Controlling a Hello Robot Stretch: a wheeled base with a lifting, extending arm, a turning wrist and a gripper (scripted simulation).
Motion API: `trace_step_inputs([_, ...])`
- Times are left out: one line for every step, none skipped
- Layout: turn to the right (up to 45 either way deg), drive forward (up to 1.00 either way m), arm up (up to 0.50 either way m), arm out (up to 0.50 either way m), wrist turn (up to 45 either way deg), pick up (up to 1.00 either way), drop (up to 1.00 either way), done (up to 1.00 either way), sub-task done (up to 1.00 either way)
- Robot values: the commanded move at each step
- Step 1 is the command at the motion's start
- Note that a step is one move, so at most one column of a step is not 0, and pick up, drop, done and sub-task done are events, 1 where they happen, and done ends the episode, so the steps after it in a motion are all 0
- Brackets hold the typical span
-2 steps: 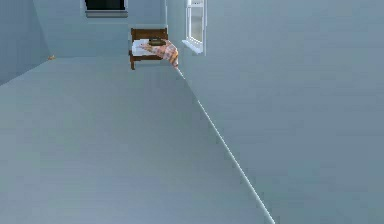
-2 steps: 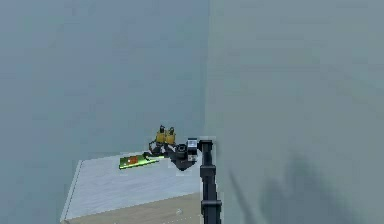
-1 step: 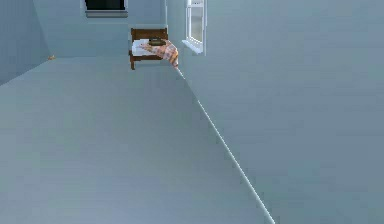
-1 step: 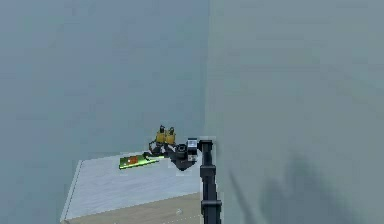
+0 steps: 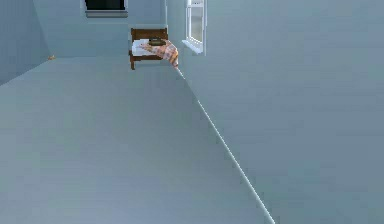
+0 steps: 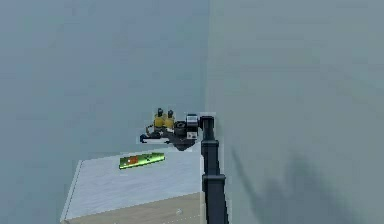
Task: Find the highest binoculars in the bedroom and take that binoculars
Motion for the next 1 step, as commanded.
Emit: trace_step_inputs([0.0, 0.00, 0.00, 0.00, 0.0, 0.00, 0.00, 1.00, 0.00])
